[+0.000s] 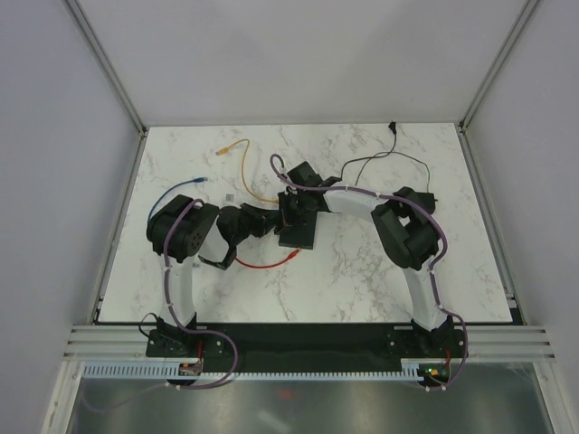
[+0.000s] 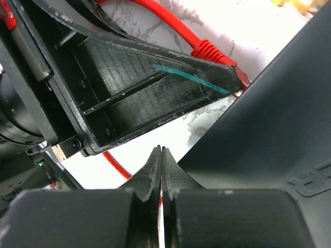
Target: Pull the plug from the switch port
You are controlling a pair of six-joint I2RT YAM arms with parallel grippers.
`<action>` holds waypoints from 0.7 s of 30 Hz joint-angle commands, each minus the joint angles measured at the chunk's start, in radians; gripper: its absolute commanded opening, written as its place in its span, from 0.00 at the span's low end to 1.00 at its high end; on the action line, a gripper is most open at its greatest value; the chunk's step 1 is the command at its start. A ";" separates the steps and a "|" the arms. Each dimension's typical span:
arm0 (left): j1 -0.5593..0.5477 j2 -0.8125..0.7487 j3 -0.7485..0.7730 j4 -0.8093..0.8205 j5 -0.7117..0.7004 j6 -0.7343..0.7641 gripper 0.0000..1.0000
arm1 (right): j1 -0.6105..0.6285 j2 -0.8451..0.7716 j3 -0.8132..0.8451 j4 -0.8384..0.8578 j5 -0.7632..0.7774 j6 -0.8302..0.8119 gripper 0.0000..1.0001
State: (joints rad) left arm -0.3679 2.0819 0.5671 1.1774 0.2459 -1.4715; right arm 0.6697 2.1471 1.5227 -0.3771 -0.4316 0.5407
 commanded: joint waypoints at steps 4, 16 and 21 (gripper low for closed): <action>0.003 0.081 -0.024 0.067 0.021 0.051 0.02 | -0.054 -0.041 -0.128 -0.079 0.148 0.021 0.00; 0.037 0.075 -0.033 0.067 0.013 0.017 0.02 | -0.093 -0.035 -0.139 -0.068 0.082 0.057 0.00; 0.060 0.038 -0.012 -0.011 0.030 0.046 0.02 | -0.140 -0.039 -0.159 -0.052 0.054 0.085 0.00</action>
State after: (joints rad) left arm -0.3515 2.1174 0.5480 1.2812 0.2943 -1.4399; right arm 0.5900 2.0785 1.4006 -0.3405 -0.4572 0.6403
